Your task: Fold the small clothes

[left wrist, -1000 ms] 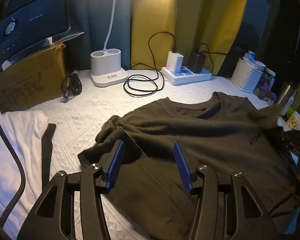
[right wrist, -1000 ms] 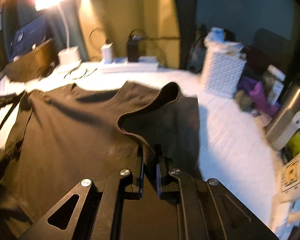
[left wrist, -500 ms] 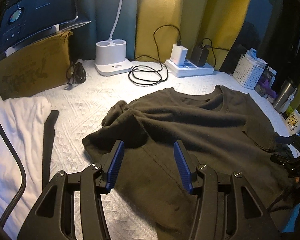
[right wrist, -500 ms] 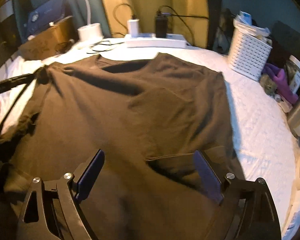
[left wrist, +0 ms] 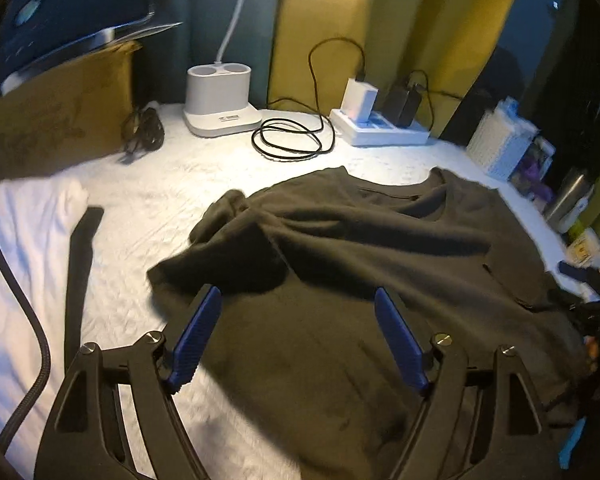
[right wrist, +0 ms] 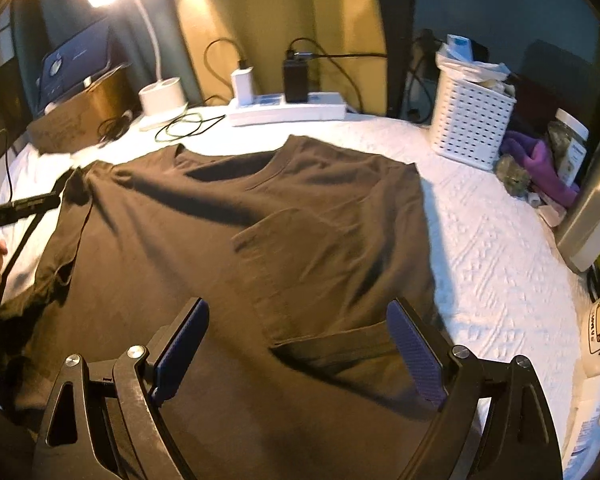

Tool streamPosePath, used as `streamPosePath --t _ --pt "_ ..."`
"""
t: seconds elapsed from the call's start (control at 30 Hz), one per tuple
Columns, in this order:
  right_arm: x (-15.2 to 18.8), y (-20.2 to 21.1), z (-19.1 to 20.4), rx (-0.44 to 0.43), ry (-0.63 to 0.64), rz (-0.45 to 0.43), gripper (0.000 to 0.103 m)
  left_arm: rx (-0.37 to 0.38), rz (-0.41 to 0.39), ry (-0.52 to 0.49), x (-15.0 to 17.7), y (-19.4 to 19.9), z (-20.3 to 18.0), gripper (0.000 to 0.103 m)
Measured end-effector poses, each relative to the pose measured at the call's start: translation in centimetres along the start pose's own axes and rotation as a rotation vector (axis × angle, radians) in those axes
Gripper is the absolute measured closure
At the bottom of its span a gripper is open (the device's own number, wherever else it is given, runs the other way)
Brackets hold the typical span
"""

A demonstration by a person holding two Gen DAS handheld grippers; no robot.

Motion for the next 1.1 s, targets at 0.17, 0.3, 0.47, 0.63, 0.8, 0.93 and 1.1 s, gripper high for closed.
streamPosePath --t 0.17,0.3,0.47,0.63,0.8,0.93,1.1 --pt "-0.7 0.3 -1.1 0.005 -0.032 -0.037 0.011 -0.067 0.056 0.003 -0.2 -3.9 0.6 0.025" --pt "-0.7 0.3 -1.7 0.004 -0.046 -0.047 0.011 -0.113 0.069 -0.083 0.9 -4.7 0.5 0.045" --pt "-0.2 -0.7 -2.2 0.002 -0.064 -0.027 0.011 -0.129 0.046 -0.094 1.0 -3.7 1.7 0.07" --pt "-0.4 -0.8 -1.8 0.004 -0.051 -0.024 0.011 -0.127 0.019 -0.085 1.1 -2.7 2.4 0.087" --pt "-0.6 -0.5 -1.4 0.013 -0.042 -0.023 0.011 -0.126 -0.008 -0.071 0.7 -1.8 2.9 0.091" --pt "-0.7 -0.2 -1.0 0.017 -0.039 -0.021 0.011 -0.121 -0.047 -0.056 0.0 -0.3 3.4 0.091" --pt "-1.3 0.1 -0.1 0.01 -0.023 -0.025 0.011 -0.111 -0.111 -0.033 -1.2 1.5 3.7 0.094"
Point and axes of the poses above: each gripper's, at about its wrist camera, not at the fingertips, and y roughly against the way its jaws point, z to its left, x to its underside, the point moved 10 cm from there along -y, roughly the way its jaws point, and after that the axes turned 15 degrees about y, right-handed, at the moved point
